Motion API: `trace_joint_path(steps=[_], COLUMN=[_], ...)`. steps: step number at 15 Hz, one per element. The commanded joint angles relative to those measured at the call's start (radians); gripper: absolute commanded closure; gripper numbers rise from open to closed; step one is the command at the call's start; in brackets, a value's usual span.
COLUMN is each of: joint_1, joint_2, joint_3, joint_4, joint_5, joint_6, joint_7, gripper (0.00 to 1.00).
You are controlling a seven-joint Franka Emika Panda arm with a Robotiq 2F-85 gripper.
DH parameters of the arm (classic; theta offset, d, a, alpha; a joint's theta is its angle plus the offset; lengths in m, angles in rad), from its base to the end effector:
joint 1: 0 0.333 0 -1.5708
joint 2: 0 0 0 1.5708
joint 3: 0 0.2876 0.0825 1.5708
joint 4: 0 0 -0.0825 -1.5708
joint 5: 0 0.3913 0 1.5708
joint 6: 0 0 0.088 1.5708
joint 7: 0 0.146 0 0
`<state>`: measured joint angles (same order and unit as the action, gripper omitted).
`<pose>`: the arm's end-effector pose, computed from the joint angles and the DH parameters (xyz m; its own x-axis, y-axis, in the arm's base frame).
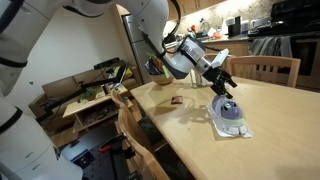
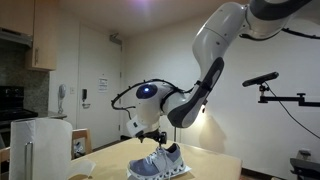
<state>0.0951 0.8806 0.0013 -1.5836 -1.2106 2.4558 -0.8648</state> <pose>0.6819 0.0430 0.0624 -0.2295 0.7201 -0.6548 0.9017 0.4106 0.1355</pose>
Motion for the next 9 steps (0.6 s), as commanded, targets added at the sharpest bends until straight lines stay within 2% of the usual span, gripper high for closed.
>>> trace_joint_path(steps=[1,2,9], joint_1=[-0.012,-0.012,-0.011], joint_2=[-0.023,-0.021,-0.013], joint_3=[0.03,0.034,0.036], joint_4=[-0.012,-0.009,0.003], joint_5=[0.059,0.071,0.098], joint_6=[-0.085,-0.098,-0.128], joint_7=[-0.049,-0.059,-0.069], gripper=[0.12,0.28,0.81])
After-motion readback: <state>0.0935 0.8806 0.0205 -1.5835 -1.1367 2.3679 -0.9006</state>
